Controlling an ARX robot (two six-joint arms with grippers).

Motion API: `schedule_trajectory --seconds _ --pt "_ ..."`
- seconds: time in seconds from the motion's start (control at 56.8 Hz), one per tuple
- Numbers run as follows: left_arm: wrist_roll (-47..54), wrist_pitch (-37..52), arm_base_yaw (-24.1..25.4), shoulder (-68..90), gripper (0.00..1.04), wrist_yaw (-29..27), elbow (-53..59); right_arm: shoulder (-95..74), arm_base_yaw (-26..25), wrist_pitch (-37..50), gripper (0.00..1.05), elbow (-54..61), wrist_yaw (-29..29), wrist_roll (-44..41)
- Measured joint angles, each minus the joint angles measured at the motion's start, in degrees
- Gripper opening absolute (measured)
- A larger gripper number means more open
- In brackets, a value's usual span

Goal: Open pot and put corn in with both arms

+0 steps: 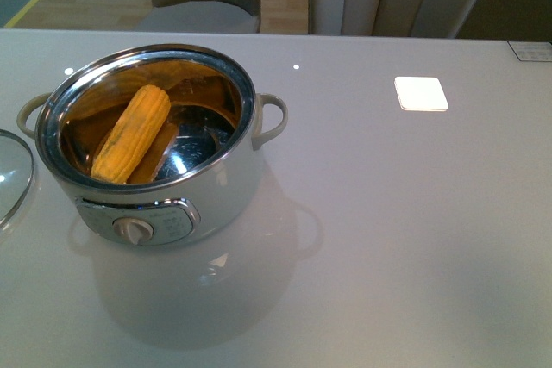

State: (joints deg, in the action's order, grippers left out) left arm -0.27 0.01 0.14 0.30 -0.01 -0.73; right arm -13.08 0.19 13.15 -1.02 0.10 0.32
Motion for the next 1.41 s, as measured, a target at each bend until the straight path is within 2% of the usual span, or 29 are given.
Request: schedule_trajectory --seconds 0.194,0.246,0.299,0.634,0.81,1.18,1.408 --pt "0.0 0.0 0.0 0.0 0.98 0.0 0.0 3.3 0.0 -3.3 0.02 0.0 0.0 0.0" --pt "0.0 0.0 0.0 0.0 0.98 0.0 0.0 7.9 0.0 -9.7 0.02 0.0 -0.2 0.0" --pt "0.0 0.0 0.0 0.0 0.98 0.0 0.0 11.5 0.0 -12.5 0.02 0.0 0.0 0.0" --pt "0.0 0.0 0.0 0.0 0.98 0.0 0.0 12.7 0.0 -13.1 0.02 0.0 0.0 0.0" --pt "0.0 0.0 0.0 0.0 0.98 0.0 0.0 12.7 0.0 -13.1 0.36 0.0 0.0 -0.1" --pt "0.0 0.0 0.0 0.0 0.98 0.0 0.0 12.8 0.0 -13.1 0.97 0.0 0.0 -0.1" --pt "0.0 0.0 0.0 0.0 0.98 0.0 0.0 12.8 0.0 -13.1 0.96 0.0 0.0 -0.1"
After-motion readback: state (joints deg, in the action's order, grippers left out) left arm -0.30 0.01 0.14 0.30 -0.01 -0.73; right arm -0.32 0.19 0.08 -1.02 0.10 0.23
